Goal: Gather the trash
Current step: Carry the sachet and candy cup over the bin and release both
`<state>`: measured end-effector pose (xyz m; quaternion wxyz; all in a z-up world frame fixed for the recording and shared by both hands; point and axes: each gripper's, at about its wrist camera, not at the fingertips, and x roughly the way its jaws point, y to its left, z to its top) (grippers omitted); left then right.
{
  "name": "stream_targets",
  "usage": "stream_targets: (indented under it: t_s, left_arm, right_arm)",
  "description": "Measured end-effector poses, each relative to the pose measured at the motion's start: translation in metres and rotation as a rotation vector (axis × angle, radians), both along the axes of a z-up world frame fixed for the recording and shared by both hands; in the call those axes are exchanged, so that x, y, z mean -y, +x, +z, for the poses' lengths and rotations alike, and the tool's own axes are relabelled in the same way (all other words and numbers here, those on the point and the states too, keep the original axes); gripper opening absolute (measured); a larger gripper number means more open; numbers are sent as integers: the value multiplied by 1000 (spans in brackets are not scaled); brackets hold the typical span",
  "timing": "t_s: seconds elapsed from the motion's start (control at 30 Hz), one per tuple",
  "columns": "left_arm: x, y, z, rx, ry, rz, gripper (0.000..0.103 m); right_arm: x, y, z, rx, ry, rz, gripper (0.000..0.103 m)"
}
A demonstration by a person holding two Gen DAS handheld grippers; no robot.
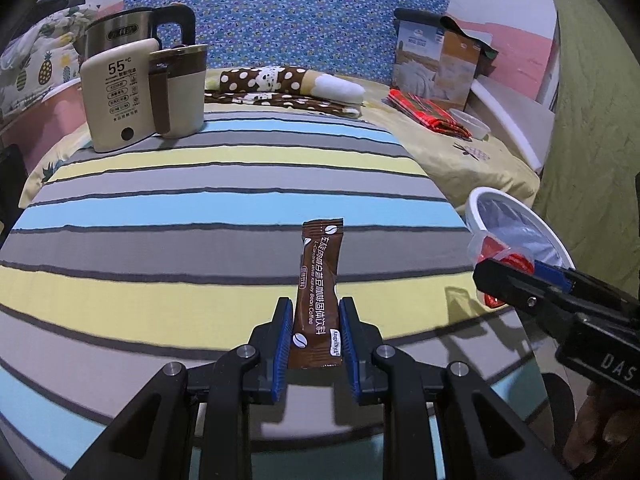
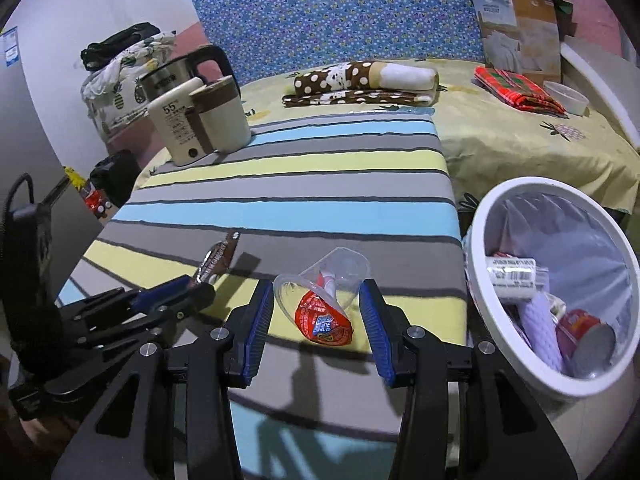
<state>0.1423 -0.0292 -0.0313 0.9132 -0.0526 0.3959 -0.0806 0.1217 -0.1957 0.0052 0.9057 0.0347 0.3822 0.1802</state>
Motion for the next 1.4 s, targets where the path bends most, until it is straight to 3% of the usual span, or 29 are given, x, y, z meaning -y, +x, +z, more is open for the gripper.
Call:
stream_targets:
  t_s: [0.7, 1.4]
  left_arm:
    - [42, -14, 21, 35, 18, -97, 24]
    - [131, 7, 39, 74, 30, -255, 24]
  right_arm:
    - [37, -21, 7, 41, 35, -82, 47]
    - [121, -29, 8, 75, 69, -257, 47]
